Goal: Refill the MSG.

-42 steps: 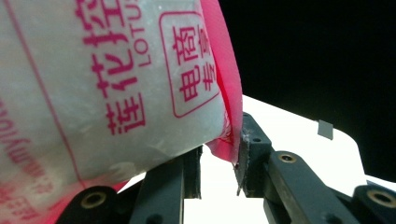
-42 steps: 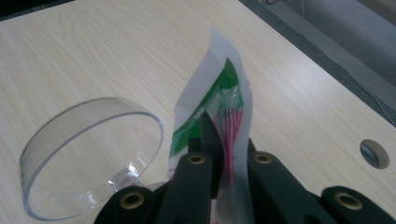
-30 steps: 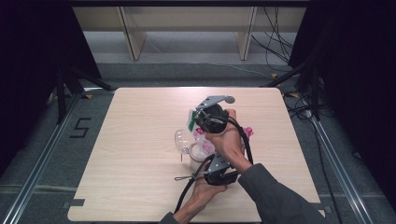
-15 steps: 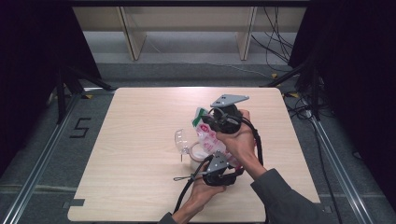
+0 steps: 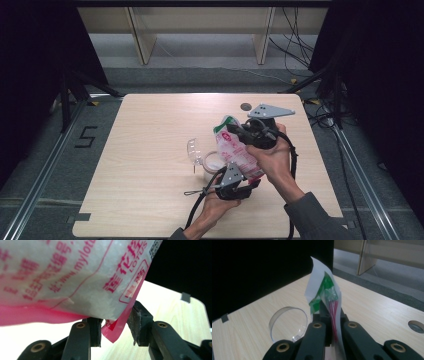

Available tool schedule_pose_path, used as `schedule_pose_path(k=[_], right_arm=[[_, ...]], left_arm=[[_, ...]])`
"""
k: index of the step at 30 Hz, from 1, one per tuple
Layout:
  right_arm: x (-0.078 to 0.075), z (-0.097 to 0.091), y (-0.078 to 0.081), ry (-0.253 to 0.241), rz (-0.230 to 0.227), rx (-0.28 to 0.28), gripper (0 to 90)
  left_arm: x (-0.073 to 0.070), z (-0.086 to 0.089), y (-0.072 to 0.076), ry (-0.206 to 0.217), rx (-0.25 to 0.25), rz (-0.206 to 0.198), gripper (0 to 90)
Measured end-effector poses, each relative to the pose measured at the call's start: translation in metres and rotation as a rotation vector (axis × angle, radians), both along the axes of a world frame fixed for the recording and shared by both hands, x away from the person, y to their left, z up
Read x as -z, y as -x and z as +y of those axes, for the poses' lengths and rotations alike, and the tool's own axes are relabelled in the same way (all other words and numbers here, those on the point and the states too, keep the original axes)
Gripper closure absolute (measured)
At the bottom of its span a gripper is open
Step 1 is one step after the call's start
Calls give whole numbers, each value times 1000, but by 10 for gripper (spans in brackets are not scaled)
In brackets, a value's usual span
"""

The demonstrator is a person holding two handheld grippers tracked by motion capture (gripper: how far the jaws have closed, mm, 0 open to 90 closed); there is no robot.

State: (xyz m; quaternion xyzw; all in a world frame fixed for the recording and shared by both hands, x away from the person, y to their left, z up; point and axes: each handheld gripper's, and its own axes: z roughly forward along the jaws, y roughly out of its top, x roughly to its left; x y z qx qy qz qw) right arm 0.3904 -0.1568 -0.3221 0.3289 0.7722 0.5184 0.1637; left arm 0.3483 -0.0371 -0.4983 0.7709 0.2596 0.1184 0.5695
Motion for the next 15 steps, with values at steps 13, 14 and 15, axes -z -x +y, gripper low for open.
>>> schedule_pose_path(k=[13, 14, 15], right_arm=[[6, -25, 12, -110, 16, 10, 900], [6, -26, 12, -105, -3, -1, 900], [6, -27, 14, -116, 8, 7, 900]], left_arm=[[2, 1, 1, -34, -6, 30, 449], [2, 1, 1, -37, -10, 27, 439], [2, 1, 1, -41, -13, 25, 431]])
